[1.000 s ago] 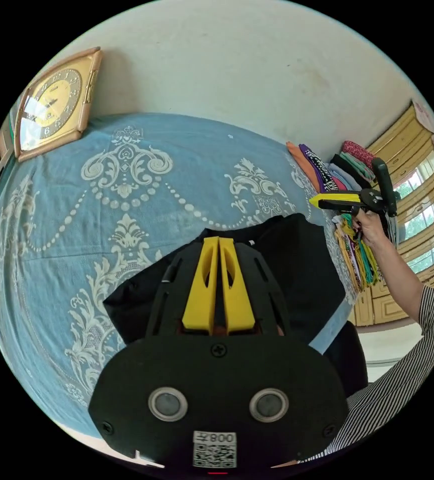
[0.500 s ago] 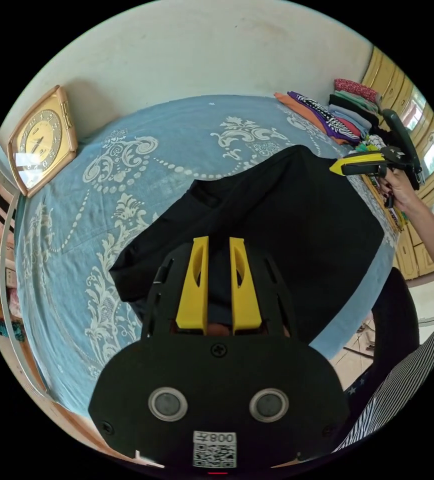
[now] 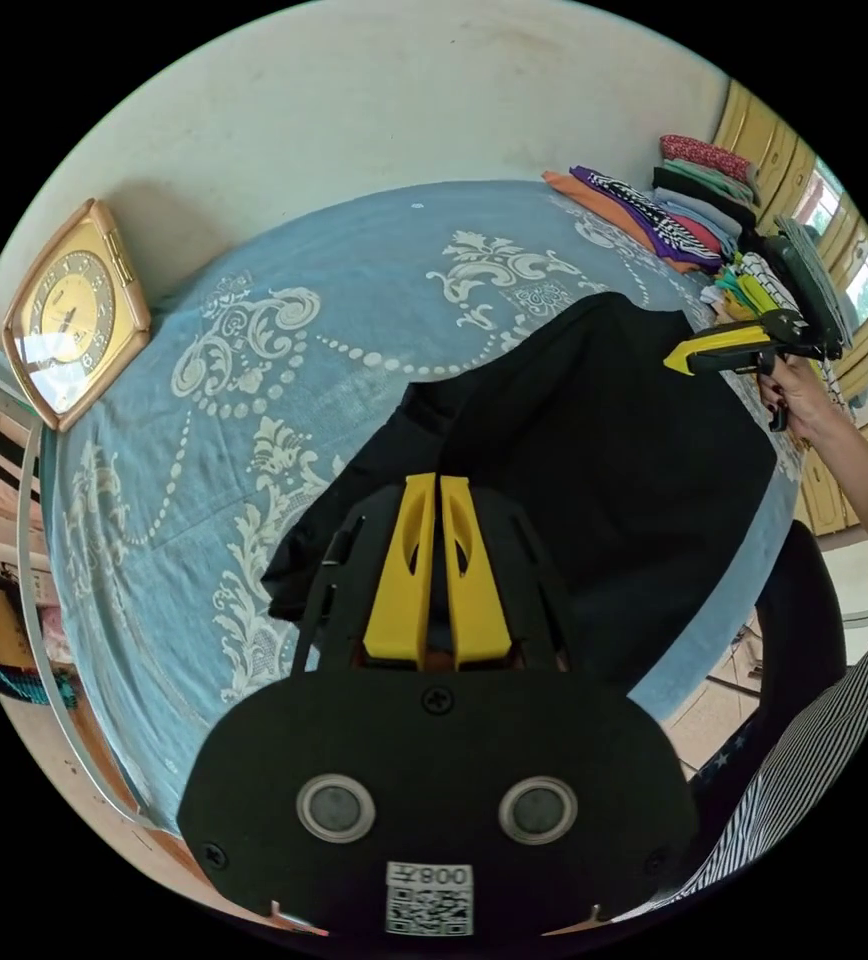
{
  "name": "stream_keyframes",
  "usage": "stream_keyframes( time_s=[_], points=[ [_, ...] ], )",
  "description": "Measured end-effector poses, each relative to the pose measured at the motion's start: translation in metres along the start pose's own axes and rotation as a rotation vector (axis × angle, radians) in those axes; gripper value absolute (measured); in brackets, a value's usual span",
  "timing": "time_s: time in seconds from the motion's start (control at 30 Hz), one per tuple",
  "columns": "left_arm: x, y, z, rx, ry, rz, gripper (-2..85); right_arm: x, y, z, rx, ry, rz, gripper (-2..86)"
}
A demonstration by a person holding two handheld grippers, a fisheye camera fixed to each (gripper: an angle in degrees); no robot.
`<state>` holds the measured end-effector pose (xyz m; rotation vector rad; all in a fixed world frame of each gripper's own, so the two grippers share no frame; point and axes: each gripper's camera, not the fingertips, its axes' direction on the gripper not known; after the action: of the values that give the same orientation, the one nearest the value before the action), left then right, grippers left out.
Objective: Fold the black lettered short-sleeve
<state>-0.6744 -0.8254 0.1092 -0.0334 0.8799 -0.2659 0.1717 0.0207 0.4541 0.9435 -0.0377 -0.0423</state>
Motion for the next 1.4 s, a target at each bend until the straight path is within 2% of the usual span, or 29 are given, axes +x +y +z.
stream_keyframes(
  time_s=[0.17, 0.33, 0.5, 0.67, 0.8, 0.87, 0.97, 1.07, 1.17, 1.3, 1.4],
  points=[
    [-0.045, -0.024, -0.006, -0.018, -0.028, -0.012, 1.5, 0.023, 0.004, -0.004, 0.008, 0.008, 0.024, -0.2],
    [-0.088, -0.008, -0.004, -0.021, -0.036, -0.135, 1.7, 0.041, 0.009, 0.001, -0.022, 0.008, 0.062, -0.1],
    [-0.103, 0.064, -0.028, 0.081, 0.048, -0.199, 0.8, 0.046, 0.025, -0.005, 0.010, 0.047, 0.056, 0.0],
    [-0.139, 0.113, 0.008, -0.071, -0.011, -0.293, 0.3, 0.068, 0.036, 0.000, -0.015, 0.054, 0.123, -0.2],
    [-0.188, 0.150, 0.007, -0.006, 0.113, -0.442, 0.2, 0.076, 0.045, -0.009, 0.010, 0.058, 0.167, 0.0],
    [-0.193, 0.164, -0.002, 0.026, 0.076, -0.449, 0.1, 0.077, 0.054, -0.016, 0.043, 0.037, 0.173, 0.0],
    [-0.194, 0.183, -0.006, 0.063, 0.118, -0.399, 0.1, 0.074, 0.062, -0.015, 0.033, 0.055, 0.162, 0.0],
    [-0.207, 0.200, 0.013, -0.046, 0.004, -0.383, 0.1, 0.076, 0.067, -0.008, 0.010, 0.075, 0.175, -0.1],
    [-0.231, 0.231, 0.011, -0.002, 0.090, -0.477, 0.2, 0.081, 0.074, -0.013, 0.005, 0.037, 0.204, 0.0],
    [-0.230, 0.277, -0.015, 0.083, 0.082, -0.472, 0.3, 0.069, 0.086, -0.028, 0.058, 0.078, 0.173, 0.1],
    [-0.233, 0.314, -0.005, 0.016, 0.111, -0.484, 0.5, 0.070, 0.089, -0.012, -0.031, 0.076, 0.177, 0.1]
  ],
)
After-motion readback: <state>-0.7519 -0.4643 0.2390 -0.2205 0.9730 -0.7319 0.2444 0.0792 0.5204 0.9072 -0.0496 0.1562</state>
